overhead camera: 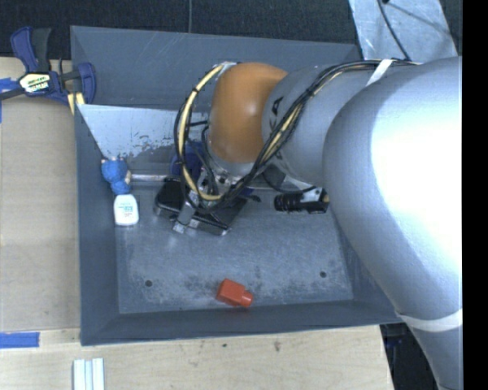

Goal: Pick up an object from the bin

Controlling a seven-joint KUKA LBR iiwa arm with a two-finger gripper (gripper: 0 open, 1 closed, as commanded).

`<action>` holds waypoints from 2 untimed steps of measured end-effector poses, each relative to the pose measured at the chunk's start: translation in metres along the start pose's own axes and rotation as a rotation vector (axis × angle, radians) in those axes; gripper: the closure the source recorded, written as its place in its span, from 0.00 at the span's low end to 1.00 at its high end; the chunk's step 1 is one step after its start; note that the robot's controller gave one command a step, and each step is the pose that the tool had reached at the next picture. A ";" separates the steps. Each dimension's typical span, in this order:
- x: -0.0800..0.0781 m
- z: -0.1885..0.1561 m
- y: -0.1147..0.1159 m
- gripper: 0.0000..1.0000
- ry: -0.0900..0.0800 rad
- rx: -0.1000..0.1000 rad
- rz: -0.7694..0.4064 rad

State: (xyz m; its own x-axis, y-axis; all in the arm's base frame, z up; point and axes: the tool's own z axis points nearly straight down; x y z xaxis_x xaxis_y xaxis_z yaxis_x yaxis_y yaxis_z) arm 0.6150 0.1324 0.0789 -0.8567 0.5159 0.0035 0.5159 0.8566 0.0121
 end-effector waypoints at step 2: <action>0.001 -0.111 0.000 1.00 -0.002 0.014 -0.006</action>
Offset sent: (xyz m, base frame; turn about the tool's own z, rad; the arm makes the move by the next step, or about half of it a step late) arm 0.0000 0.0001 0.0619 0.0000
